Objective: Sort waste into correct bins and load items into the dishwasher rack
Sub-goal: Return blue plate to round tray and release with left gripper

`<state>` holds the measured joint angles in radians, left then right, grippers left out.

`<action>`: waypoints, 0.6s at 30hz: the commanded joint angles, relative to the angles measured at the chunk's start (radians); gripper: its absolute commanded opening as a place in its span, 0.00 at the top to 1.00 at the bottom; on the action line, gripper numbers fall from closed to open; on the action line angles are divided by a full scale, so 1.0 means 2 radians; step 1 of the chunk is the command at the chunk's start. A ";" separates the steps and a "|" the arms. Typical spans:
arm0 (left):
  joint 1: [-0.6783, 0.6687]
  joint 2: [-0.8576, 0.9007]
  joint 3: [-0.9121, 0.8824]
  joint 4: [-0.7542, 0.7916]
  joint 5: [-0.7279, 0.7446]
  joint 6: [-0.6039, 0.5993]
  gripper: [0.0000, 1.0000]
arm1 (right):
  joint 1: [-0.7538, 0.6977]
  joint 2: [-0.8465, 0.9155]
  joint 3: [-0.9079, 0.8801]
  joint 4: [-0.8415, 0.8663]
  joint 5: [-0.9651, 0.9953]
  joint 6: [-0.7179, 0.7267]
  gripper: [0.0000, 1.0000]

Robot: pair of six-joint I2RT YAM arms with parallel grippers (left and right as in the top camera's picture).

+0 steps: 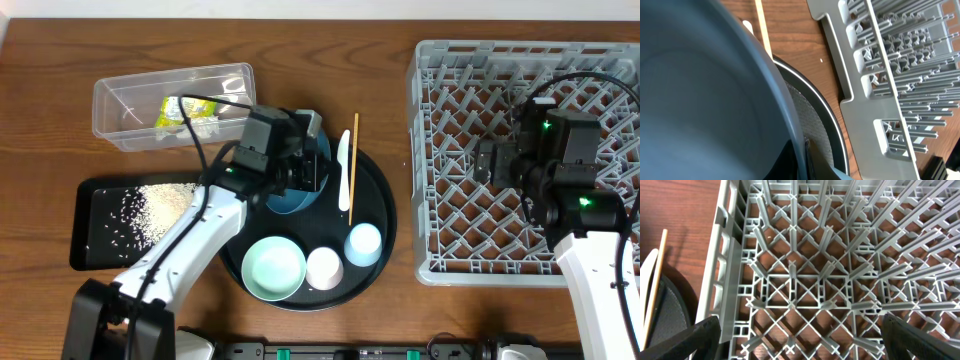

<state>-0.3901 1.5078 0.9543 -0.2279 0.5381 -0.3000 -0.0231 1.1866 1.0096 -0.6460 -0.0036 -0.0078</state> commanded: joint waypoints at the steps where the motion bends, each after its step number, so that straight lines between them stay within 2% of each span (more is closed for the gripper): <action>1: -0.001 0.016 0.012 -0.003 -0.017 -0.008 0.93 | 0.005 -0.001 0.009 -0.004 -0.003 -0.004 0.01; 3: -0.001 0.016 0.012 -0.003 -0.017 -0.008 0.83 | 0.005 -0.001 0.009 -0.005 -0.019 -0.004 0.01; 6: -0.001 0.016 0.012 -0.007 -0.017 -0.008 0.49 | 0.005 -0.001 0.009 -0.005 -0.044 -0.004 0.01; 10: 0.000 0.014 0.012 -0.025 -0.017 -0.007 0.35 | 0.005 -0.001 0.009 -0.005 -0.053 -0.004 0.01; 13: 0.008 0.006 0.012 -0.060 -0.031 -0.004 0.32 | 0.005 -0.001 0.009 -0.007 -0.053 -0.004 0.01; 18: 0.053 -0.040 0.012 -0.143 -0.093 0.005 0.26 | 0.005 -0.001 0.009 -0.025 -0.075 -0.005 0.01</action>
<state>-0.3374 1.4982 0.9627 -0.4709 0.4427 -0.3107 -0.0227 1.1866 1.0107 -0.6846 -0.1043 -0.0082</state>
